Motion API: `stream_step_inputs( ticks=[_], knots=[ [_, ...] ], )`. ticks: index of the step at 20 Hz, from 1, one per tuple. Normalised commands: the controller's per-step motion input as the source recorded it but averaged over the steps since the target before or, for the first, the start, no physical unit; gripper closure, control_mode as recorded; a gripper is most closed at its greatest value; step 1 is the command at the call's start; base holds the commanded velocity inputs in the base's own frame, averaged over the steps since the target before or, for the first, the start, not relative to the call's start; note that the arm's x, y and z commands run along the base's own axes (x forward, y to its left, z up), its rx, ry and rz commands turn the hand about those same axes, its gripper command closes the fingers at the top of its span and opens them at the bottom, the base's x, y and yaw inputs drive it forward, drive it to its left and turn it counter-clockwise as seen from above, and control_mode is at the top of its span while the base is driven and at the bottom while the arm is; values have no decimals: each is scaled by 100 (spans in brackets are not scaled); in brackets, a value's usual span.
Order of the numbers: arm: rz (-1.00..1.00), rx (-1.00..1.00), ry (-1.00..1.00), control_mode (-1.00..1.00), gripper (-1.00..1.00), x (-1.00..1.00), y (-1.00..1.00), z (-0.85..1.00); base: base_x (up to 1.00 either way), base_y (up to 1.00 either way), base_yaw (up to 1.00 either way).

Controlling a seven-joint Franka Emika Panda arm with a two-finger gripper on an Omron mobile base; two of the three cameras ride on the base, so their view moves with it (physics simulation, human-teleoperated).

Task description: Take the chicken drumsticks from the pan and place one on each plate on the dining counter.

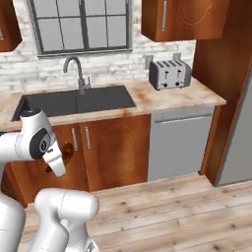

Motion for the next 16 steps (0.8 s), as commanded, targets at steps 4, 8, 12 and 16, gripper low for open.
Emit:
stream_step_inputs(
  ticks=[4,8,12,16],
  knots=[
    [0,0,0,100,100,0,0,0,0,0,-100],
    [0,0,0,100,100,0,0,0,1,0,-100],
    [0,0,0,100,100,0,0,0,5,0,-100],
    [0,0,0,100,100,0,0,0,18,0,-95]
  ],
)
